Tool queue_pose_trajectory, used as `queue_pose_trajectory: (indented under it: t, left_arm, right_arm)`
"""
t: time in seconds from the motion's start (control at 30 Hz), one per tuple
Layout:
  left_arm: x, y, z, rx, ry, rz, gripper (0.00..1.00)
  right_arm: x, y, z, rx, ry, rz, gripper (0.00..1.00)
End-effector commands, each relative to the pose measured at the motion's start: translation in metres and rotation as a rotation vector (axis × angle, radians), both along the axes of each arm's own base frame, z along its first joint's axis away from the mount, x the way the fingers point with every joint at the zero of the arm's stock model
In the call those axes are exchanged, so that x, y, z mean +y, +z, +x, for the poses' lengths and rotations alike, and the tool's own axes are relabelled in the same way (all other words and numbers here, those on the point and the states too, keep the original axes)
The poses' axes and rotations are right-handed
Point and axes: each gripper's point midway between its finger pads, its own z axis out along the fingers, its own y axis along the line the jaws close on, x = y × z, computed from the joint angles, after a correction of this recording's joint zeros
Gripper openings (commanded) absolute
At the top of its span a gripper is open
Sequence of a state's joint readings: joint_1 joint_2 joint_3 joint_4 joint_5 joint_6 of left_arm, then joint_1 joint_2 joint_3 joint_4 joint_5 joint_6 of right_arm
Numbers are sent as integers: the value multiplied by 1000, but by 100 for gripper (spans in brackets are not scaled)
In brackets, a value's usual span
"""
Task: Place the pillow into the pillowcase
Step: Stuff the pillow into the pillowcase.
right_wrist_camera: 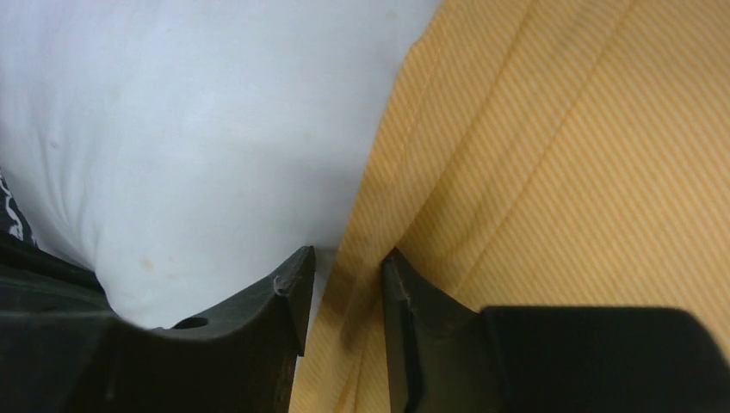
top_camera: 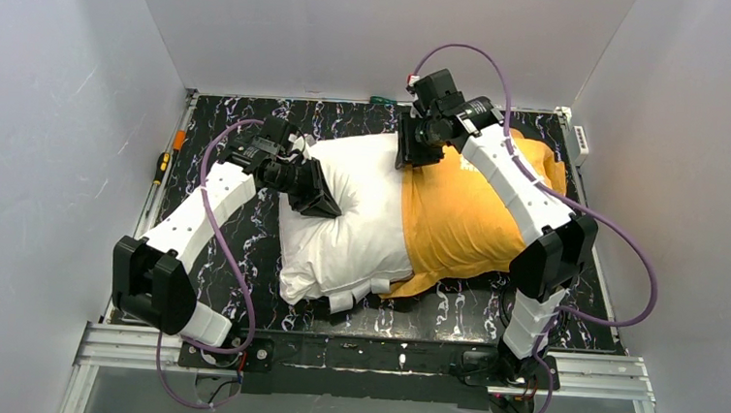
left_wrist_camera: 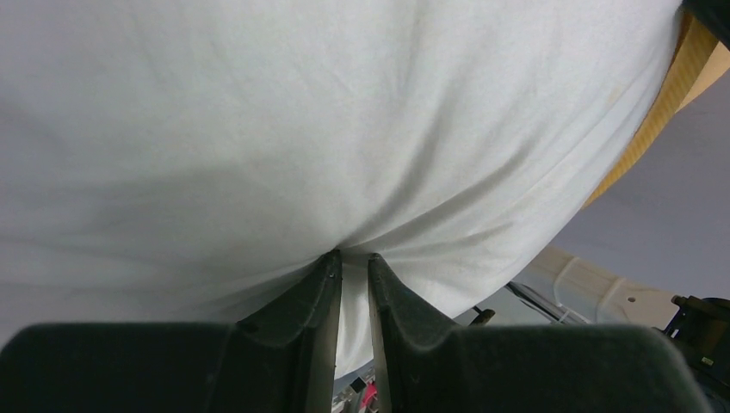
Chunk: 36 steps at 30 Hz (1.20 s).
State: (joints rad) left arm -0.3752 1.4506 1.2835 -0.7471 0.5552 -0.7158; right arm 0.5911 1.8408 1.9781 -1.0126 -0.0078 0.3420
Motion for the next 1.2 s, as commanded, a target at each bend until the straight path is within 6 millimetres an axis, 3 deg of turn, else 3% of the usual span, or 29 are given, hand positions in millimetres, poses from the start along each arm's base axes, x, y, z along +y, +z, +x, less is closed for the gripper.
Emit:
queue_pose_trajectory:
  t: [0.0,0.1,0.3,0.43,0.53,0.6,0.63,0.67,0.73,0.8,0.9,1.07,1.17]
  left_arm:
    - [6,-2,-15,30,-2,31,18]
    - [6,-1,-13,29,1,31,18]
    - [0,-2,-6,40,-2,23,17]
    - [-9,0,0,36,-10,12,17]
    - [-20,5,9,21,-9,-4,16]
    - [-32,11,17,4,-17,-23,16]
    - [-58,21,30,-20,-37,-49,15]
    - [-70,24,35,-34,-53,-67,15]
    - [-93,26,40,-44,-97,-82,15]
    - [-108,19,37,-15,-137,-81,14]
    - [-101,10,24,3,-155,-46,13]
    - [-58,9,0,-28,-122,56,18]
    - [-17,14,-21,-49,-122,185,36]
  right_arm:
    - [18,11,0,-19,66,76,24]
    - [16,38,0,-66,67,91,2]
    - [19,101,-11,-169,129,180,1]
    - [44,126,-35,-150,248,361,1]
    - [74,146,-55,-111,338,590,1]
    - [94,144,-74,-29,374,727,1]
    - [120,160,-109,84,388,930,1]
    - [137,162,-128,106,415,1044,1]
    - [148,171,-156,177,413,1218,1]
    - [141,164,-152,188,369,1207,1]
    - [119,152,-125,127,247,1112,1]
    - [97,111,-115,103,153,886,1]
    - [84,96,-110,90,110,797,1]
